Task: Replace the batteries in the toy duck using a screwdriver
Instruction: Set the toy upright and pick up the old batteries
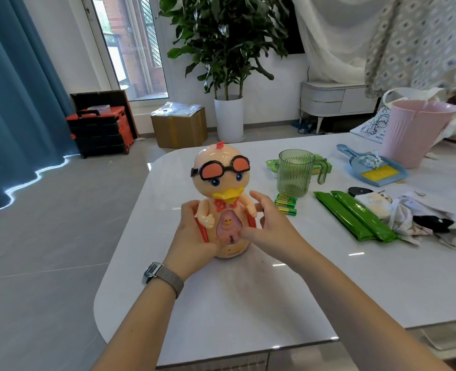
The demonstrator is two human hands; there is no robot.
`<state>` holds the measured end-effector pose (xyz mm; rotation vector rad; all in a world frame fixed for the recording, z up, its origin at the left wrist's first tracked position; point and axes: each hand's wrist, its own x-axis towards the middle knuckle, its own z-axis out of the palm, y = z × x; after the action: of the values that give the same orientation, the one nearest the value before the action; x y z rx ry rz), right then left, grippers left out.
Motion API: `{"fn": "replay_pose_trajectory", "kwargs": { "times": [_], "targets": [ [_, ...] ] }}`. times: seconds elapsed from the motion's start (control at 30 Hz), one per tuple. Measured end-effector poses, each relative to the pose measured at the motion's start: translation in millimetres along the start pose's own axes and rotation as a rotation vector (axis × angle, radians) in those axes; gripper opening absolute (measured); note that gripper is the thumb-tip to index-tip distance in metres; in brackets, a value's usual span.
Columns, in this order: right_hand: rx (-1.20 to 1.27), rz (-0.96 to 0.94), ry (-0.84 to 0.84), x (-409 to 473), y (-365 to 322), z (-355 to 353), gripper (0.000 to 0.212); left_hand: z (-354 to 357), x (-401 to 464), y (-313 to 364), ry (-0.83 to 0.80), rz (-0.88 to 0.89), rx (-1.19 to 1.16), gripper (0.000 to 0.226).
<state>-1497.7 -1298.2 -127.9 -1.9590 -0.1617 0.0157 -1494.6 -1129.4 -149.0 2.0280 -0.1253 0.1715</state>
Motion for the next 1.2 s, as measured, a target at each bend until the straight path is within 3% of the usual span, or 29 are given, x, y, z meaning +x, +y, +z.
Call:
{"fn": "replay_pose_trajectory", "kwargs": {
  "times": [0.07,0.17,0.23,0.4,0.5,0.57,0.7,0.8,0.9,1.07,1.2],
  "targets": [
    [0.086,0.063,0.034,0.0,-0.4,-5.6,0.065,0.5,5.1,-4.5,0.04,-0.015,-0.01,0.067],
    [0.208,0.196,0.107,4.0,2.3,-15.7,0.026,1.9,12.4,-8.5,0.064,-0.027,-0.023,0.066],
    [0.255,0.28,0.124,7.4,5.1,-19.8,0.013,4.1,15.5,-10.2,0.085,-0.025,-0.04,0.066],
    [0.262,0.345,0.086,12.0,8.6,-22.7,0.013,5.6,26.0,-17.5,0.133,-0.048,-0.07,0.066],
    [0.177,0.304,0.039,8.1,4.7,-21.4,0.02,4.8,25.8,-12.0,0.147,-0.082,-0.065,0.072],
    [0.102,0.237,0.029,4.6,3.3,-21.3,0.025,6.7,17.3,0.2,0.242,-0.153,-0.069,0.078],
    [0.157,0.124,0.033,-3.4,-3.5,-24.0,0.025,5.9,-11.0,27.7,0.46,-0.114,-0.134,0.046],
    [0.209,0.078,-0.036,-10.4,-9.0,-25.3,0.024,-3.2,-32.6,40.8,0.373,-0.07,-0.187,0.016],
    [0.178,0.032,-0.017,-15.6,-13.4,-25.8,0.022,-10.2,-57.4,48.7,0.214,-0.267,-0.404,0.007],
    [0.413,0.025,-0.027,-24.0,-22.4,-18.3,0.019,-5.6,-86.8,43.0,-0.017,-0.538,-0.69,0.022],
    [0.376,0.04,-0.149,-29.0,-25.5,-0.8,0.011,-0.7,-80.2,42.5,-0.062,-0.446,-0.743,0.03]
  ]
}}
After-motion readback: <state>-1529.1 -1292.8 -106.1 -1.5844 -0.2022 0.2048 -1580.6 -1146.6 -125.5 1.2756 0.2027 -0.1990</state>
